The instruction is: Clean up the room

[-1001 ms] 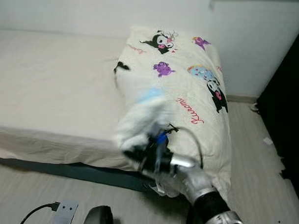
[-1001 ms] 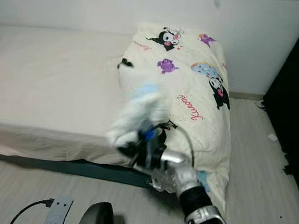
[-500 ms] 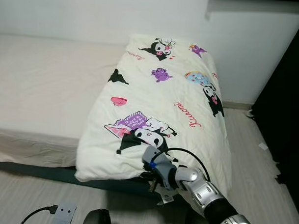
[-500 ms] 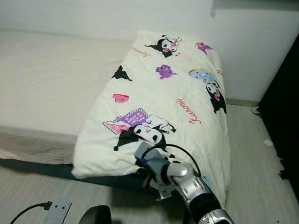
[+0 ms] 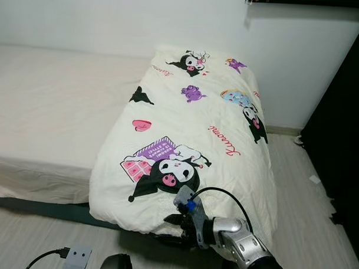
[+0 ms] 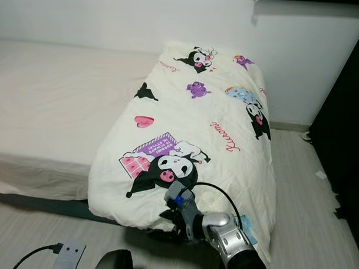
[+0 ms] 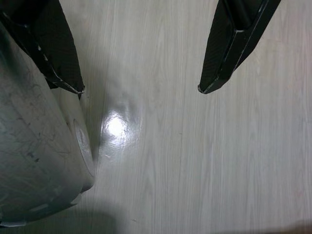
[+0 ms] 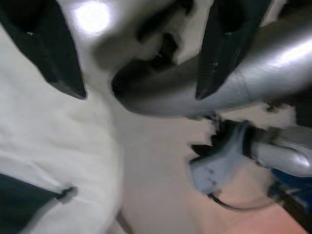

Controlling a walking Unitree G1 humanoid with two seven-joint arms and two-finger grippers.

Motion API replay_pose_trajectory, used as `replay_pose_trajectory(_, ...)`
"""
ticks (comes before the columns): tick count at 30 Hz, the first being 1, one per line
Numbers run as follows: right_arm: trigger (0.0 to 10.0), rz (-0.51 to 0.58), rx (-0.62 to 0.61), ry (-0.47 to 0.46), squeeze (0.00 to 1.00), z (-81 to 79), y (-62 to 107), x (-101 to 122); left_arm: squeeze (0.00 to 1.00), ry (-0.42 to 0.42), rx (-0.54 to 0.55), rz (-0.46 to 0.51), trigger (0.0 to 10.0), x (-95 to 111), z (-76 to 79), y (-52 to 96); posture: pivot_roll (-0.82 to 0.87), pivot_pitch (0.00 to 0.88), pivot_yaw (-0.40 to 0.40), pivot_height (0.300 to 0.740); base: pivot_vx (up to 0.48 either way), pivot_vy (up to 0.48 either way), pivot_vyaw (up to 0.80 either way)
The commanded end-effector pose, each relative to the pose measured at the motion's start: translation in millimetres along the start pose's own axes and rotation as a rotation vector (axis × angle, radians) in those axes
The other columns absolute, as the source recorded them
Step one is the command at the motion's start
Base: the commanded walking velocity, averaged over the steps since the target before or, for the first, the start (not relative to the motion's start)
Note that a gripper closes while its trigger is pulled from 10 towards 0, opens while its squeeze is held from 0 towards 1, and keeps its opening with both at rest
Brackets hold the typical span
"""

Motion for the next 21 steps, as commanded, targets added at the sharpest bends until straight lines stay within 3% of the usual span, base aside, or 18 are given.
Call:
replay_pose_trajectory(1,10.0,0.035,0.028,-0.034,1.0,-2.7,4.1,1.1,0.0,-0.019,-0.102,-0.006,10.0,1.9,33.8,-1.7,0.0,0.025,-0.033,0.471,0.0,0.0,0.0)
replay_pose_trajectory(3,10.0,0.1,0.012,-0.065,1.0,0.4,9.1,6.5,0.0,-0.019,-0.099,-0.005,10.0,3.3,33.4,-2.2,0.0,0.016,-0.036,0.471,0.0,0.0,0.0)
replay_pose_trajectory(5,10.0,0.225,-0.102,-0.149,1.0,18.5,23.1,15.7,0.0,-0.016,-0.093,-0.005,10.0,5.7,32.5,-3.0,-0.01,0.009,-0.036,0.471,0.0,0.0,0.0)
replay_pose_trajectory(6,10.0,0.305,-0.195,-0.204,0.0,33.0,34.8,19.2,0.0,-0.015,-0.09,-0.005,10.0,7.3,32.4,-3.4,-0.01,0.002,-0.034,0.471,0.0,0.0,0.0)
replay_pose_trajectory(10,10.0,0.354,-0.25,-0.241,0.0,41.2,42.5,20.6,0.0,-0.014,-0.089,-0.005,10.0,8.2,32.5,-3.7,-0.01,0.002,-0.034,0.471,0.0,0.0,0.0)
replay_pose_trajectory(12,10.0,0.478,-0.502,-0.388,0.0,70.2,76.4,6.1,0.0,-0.016,-0.088,-0.004,10.0,12.5,34.2,-5.0,-0.02,0.0,-0.031,0.481,0.0,0.0,0.0)
replay_pose_trajectory(13,10.0,0.508,-0.574,-0.435,0.0,75.9,87.3,-1.6,0.0,-0.017,-0.088,-0.003,10.0,14.1,34.8,-5.4,-0.02,0.0,-0.031,0.486,0.0,0.0,0.0)
replay_pose_trajectory(15,10.0,0.508,-0.574,-0.435,0.0,75.9,87.3,-1.6,0.0,-0.017,-0.088,-0.003,10.0,14.1,34.8,-5.4,-0.02,0.0,-0.031,0.486,0.0,0.0,0.0)
replay_pose_trajectory(16,10.0,0.526,-0.663,-0.498,0.0,79.7,99.7,-16.2,0.0,-0.017,-0.074,0.003,10.0,18.0,34.1,-6.3,-0.02,0.0,-0.03,0.491,0.0,0.0,0.0)
replay_pose_trajectory(17,10.0,0.534,-0.738,-0.555,0.0,80.2,110.7,-31.4,0.0,0.038,-0.043,0.025,10.0,26.5,30.5,-8.0,-0.02,0.0,-0.029,0.496,0.0,0.0,0.0)
replay_pose_trajectory(18,10.0,0.534,-0.738,-0.555,0.0,80.2,110.7,-31.4,0.0,0.038,-0.043,0.025,10.0,26.5,30.5,-8.0,-0.02,0.0,-0.029,0.496,0.0,0.0,0.0)
replay_pose_trajectory(19,10.0,0.534,-0.854,-0.636,0.0,78.4,127.9,-56.1,0.0,0.126,0.018,0.082,10.0,47.5,22.2,-10.9,-0.01,0.0,-0.03,0.506,0.0,0.0,0.0)
replay_pose_trajectory(21,10.0,0.531,-0.887,-0.663,0.0,76.5,133.8,-65.1,0.0,0.152,0.047,0.115,10.0,58.5,17.1,-11.7,-0.01,0.0,-0.032,0.511,0.0,0.0,0.0)
Point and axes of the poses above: a point about 5 cm out from each wrist's last joint towards the gripper, its own y axis pointing back from the gripper into the wrist, its own x axis along the axis of the wrist's last joint, z = x × y, the point moved 2 cm from there along -y, pointing out of the wrist towards the gripper, and after that the axes turned 3 degrees about y, right-handed, at the moved point
